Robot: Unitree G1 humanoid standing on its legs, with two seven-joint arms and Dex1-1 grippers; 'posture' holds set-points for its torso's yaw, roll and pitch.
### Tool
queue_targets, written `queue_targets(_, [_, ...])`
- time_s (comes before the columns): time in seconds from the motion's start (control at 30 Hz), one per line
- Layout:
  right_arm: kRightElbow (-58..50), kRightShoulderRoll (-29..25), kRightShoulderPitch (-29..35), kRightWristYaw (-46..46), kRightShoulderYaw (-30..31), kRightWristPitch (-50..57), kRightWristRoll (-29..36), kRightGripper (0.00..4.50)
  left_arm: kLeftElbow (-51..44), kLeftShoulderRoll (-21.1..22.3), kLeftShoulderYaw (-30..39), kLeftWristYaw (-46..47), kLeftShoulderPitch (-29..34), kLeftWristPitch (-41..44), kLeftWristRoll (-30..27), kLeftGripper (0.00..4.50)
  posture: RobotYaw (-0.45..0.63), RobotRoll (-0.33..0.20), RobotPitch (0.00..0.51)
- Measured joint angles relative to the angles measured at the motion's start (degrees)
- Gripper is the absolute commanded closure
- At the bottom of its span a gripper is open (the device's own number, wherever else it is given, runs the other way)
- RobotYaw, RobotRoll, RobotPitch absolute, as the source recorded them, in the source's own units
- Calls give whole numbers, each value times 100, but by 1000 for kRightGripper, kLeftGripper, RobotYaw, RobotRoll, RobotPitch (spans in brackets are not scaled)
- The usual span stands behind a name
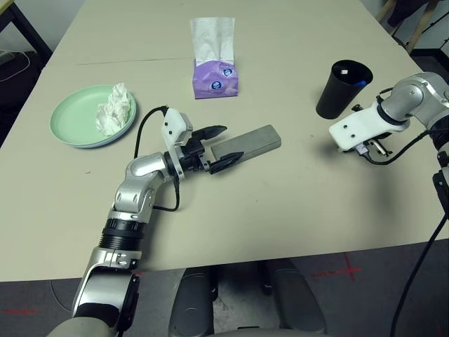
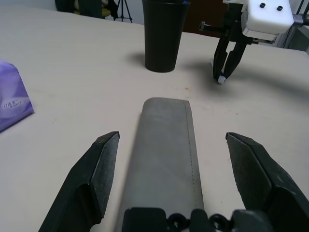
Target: Organize and tidy the items on the table.
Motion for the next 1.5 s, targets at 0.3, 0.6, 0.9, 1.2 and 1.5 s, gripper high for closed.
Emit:
queue_targets(0.3, [-107, 37, -176, 884, -725, 777, 925, 4181, 596, -10, 3, -62, -488, -235, 7, 0, 64, 0, 154])
queue_targets(0.6, [-1454, 61, -107, 1389, -1225, 3023, 2738, 4181, 951, 33, 13, -128, -697, -372, 17, 0, 35, 0, 122])
queue_targets(0.9, [-3635, 494, 1062, 223, -2835, 5485, 4356, 4181, 1129, 122, 27, -128, -735, -493, 50, 0, 24, 0, 120])
queue_targets(1.2, [-5369, 1291, 2035, -2291, -4014, 6943, 5355, 4181, 1132, 191, 42, -134, -735, -492, 50, 0, 19, 0, 118])
queue_targets(1.5, [-5488, 1792, 2209, -4347, -4296, 6930, 5262, 4181, 1132, 171, 23, -131, -735, -486, 50, 0, 18, 0, 126])
